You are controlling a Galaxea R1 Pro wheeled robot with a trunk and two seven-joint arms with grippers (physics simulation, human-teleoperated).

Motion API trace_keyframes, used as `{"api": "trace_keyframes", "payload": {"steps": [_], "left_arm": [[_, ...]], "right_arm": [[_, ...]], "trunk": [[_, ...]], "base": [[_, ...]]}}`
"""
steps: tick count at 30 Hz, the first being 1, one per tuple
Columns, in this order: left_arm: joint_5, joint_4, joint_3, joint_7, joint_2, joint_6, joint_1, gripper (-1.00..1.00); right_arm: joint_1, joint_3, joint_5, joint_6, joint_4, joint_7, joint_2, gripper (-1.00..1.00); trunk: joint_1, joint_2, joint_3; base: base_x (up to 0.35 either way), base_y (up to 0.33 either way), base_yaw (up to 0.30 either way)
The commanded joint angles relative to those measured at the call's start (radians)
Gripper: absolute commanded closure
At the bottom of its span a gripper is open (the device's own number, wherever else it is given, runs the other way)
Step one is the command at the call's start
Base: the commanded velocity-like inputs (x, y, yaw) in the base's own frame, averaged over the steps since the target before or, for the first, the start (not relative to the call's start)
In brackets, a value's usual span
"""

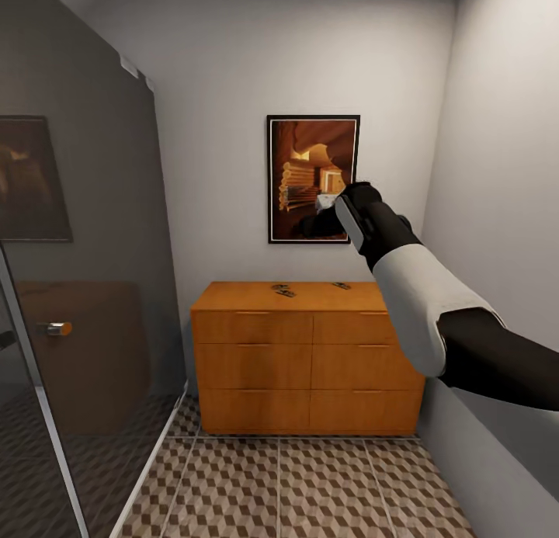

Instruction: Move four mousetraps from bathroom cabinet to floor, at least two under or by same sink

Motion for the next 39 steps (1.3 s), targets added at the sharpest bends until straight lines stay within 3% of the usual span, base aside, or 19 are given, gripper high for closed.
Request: {"api": "trace_keyframes", "payload": {"steps": [1, 3, 4, 11, 20, 39], "left_arm": [[0.000, 0.001, 0.000, 0.002, 0.000, -0.003, -0.001, -1.00], [0.000, 0.002, 0.000, 0.002, 0.000, -0.003, -0.001, -1.00], [0.000, 0.003, 0.001, 0.002, 0.000, -0.003, -0.001, -1.00], [-0.001, 0.003, 0.002, 0.002, 0.000, -0.003, -0.001, -1.00], [-0.002, 0.003, 0.002, 0.002, 0.000, -0.003, -0.001, -1.00], [0.000, 0.003, 0.002, 0.002, 0.000, -0.003, -0.001, -1.00]], "right_arm": [[-0.001, 0.001, 0.003, 0.002, 0.003, 0.024, -0.002, -1.00], [-0.001, 0.001, 0.004, -0.001, 0.009, 0.054, -0.009, -1.00], [0.000, 0.001, 0.005, -0.004, 0.020, 0.090, -0.025, -1.00], [0.001, 0.002, 0.017, -0.020, 0.044, 0.106, -0.053, -1.00], [0.004, 0.003, 0.081, -0.084, 0.097, 0.109, -0.058, -1.00], [0.004, 0.003, 0.092, -0.120, 0.162, 0.109, -0.057, -1.00]], "trunk": [[0.000, -0.001, -0.001], [0.000, -0.001, -0.001], [0.000, -0.001, -0.001], [0.000, -0.001, -0.001], [0.000, -0.001, -0.001], [0.000, -0.001, -0.001]], "base": [[0.000, 0.000, 0.000], [0.000, 0.000, 0.000], [0.000, 0.000, 0.000], [0.000, 0.000, 0.000], [0.000, 0.000, 0.000], [0.116, -0.078, 0.000]]}}
